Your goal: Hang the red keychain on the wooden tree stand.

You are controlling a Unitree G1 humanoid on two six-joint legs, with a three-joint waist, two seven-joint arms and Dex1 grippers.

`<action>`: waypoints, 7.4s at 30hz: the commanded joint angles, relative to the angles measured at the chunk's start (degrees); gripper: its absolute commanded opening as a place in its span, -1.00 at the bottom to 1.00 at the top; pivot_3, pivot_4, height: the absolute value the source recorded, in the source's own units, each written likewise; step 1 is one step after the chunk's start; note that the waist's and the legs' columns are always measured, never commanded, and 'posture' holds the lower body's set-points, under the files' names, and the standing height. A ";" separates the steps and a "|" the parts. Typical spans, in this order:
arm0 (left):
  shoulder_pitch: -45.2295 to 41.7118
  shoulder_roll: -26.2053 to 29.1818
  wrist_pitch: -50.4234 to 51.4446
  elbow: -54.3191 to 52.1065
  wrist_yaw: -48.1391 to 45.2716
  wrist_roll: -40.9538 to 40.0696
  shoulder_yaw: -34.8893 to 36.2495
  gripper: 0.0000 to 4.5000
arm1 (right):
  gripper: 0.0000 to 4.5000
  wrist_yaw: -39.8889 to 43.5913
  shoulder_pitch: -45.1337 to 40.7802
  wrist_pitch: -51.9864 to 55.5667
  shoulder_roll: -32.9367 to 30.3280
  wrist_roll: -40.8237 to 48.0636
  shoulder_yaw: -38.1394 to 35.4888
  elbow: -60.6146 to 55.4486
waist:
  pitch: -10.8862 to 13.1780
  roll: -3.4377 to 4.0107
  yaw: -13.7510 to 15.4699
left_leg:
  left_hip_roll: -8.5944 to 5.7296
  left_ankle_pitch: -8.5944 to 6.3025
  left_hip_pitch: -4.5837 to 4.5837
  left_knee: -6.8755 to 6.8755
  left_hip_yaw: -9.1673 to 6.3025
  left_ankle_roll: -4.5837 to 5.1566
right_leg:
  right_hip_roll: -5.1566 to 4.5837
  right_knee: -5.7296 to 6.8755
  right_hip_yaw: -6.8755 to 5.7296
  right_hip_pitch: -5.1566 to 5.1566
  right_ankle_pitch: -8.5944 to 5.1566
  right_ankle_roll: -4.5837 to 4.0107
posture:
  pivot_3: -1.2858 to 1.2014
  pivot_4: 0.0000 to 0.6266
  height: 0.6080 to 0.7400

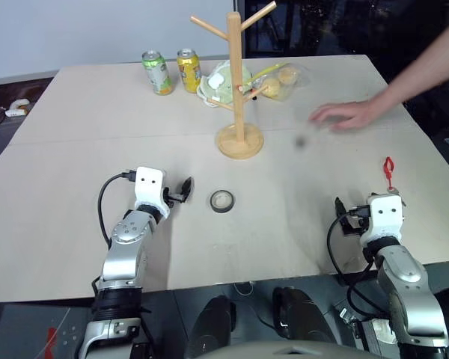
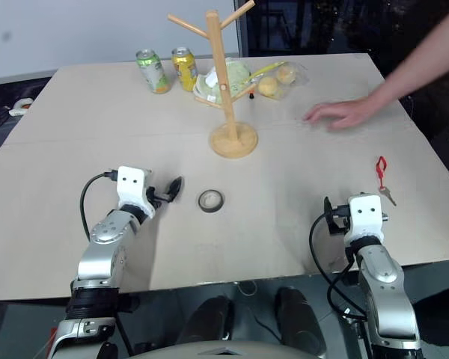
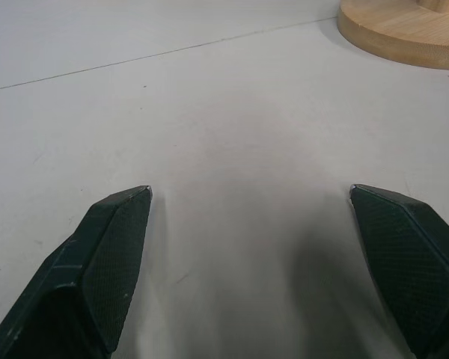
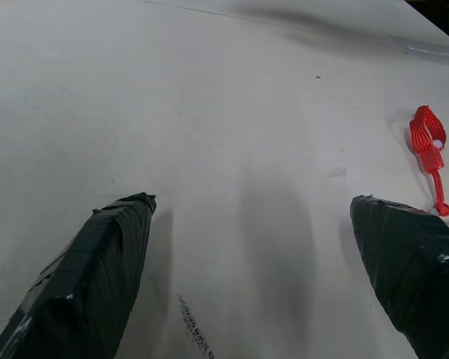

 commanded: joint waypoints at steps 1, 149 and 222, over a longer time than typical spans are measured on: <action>-0.06 1.39 1.34 0.03 -2.03 -0.86 0.20 0.95 | 1.00 0.43 -0.85 -1.22 -0.60 -0.04 -0.60 -1.31 | 0.00 0.00 0.00 | 0.00 0.00 0.00 0.00 0.00 0.00 | 0.00 0.00 0.00 0.00 0.00 0.00 | 0.03 -0.52 1.00; -36.59 9.13 7.82 0.91 -55.29 -12.27 -20.22 0.98 | 1.00 28.29 -32.57 2.69 -23.77 16.84 -12.70 52.03 | 0.09 -0.22 -0.75 | 0.00 -0.11 0.02 0.31 0.55 0.24 | 0.17 0.04 0.59 0.05 0.36 0.01 | 0.03 -0.52 1.00; -15.59 15.21 29.28 -32.48 -15.47 -35.44 6.48 1.00 | -0.97 18.66 -56.06 -42.03 4.47 -4.07 14.63 51.69 | 0.15 -0.18 -0.67 | 0.06 -0.08 -0.03 0.12 0.39 0.13 | 0.17 -0.04 0.48 -0.13 0.49 -0.14 | 0.03 -0.52 1.00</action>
